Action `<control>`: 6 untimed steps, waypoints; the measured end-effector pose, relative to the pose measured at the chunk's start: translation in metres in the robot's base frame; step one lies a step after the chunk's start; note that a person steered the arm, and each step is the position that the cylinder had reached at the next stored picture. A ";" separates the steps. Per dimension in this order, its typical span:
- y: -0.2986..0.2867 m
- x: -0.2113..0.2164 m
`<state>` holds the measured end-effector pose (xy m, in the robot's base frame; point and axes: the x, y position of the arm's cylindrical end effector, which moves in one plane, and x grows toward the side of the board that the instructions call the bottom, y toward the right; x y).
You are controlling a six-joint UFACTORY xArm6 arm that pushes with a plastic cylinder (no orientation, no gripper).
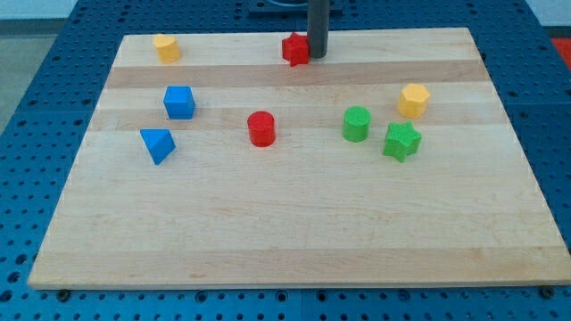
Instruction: Place your arm horizontally to the blue cube
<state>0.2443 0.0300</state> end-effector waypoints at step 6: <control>-0.047 0.056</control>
<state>0.3001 -0.0174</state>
